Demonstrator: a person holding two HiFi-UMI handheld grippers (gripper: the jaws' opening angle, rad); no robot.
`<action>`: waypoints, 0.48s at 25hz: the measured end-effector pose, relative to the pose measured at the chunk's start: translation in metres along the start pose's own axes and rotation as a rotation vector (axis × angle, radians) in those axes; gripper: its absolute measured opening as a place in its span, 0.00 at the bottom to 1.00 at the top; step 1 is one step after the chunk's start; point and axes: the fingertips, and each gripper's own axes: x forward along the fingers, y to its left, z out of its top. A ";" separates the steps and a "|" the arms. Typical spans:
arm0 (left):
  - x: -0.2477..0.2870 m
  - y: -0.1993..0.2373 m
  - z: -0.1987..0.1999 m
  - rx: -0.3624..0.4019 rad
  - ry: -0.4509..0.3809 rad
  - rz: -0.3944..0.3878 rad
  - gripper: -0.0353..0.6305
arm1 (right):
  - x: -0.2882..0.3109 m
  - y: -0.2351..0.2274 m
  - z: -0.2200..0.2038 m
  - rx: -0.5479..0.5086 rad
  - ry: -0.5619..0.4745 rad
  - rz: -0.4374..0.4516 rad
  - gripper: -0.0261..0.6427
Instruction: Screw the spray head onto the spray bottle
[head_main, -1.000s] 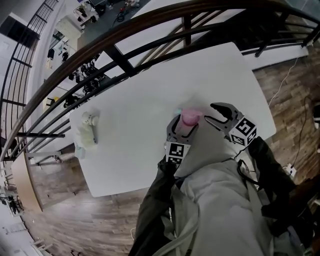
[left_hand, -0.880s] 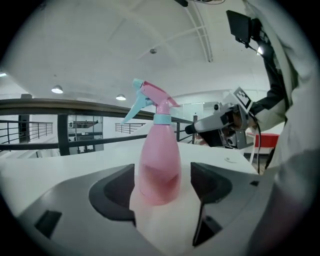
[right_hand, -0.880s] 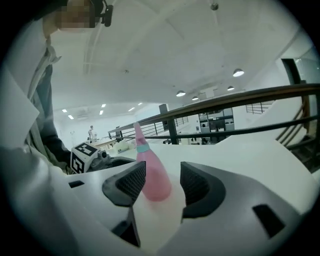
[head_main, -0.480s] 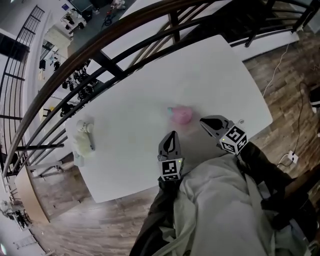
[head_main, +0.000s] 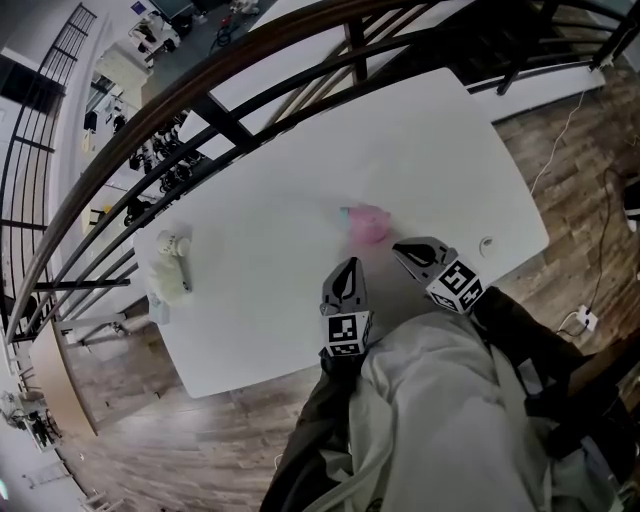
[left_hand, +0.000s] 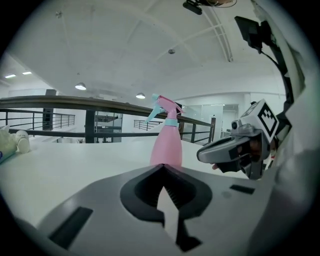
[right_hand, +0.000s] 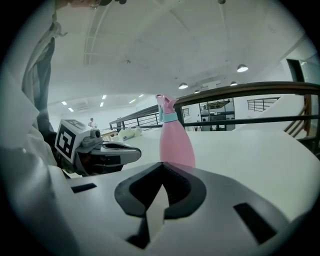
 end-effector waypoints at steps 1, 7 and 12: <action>0.000 -0.001 -0.002 0.004 0.007 -0.006 0.06 | 0.000 -0.001 -0.002 -0.003 0.007 -0.003 0.03; 0.003 -0.004 -0.012 -0.009 0.033 -0.019 0.06 | 0.001 -0.001 -0.011 0.001 0.031 -0.006 0.03; 0.003 -0.002 -0.014 0.007 0.045 -0.024 0.06 | 0.006 0.003 -0.012 -0.011 0.035 0.005 0.03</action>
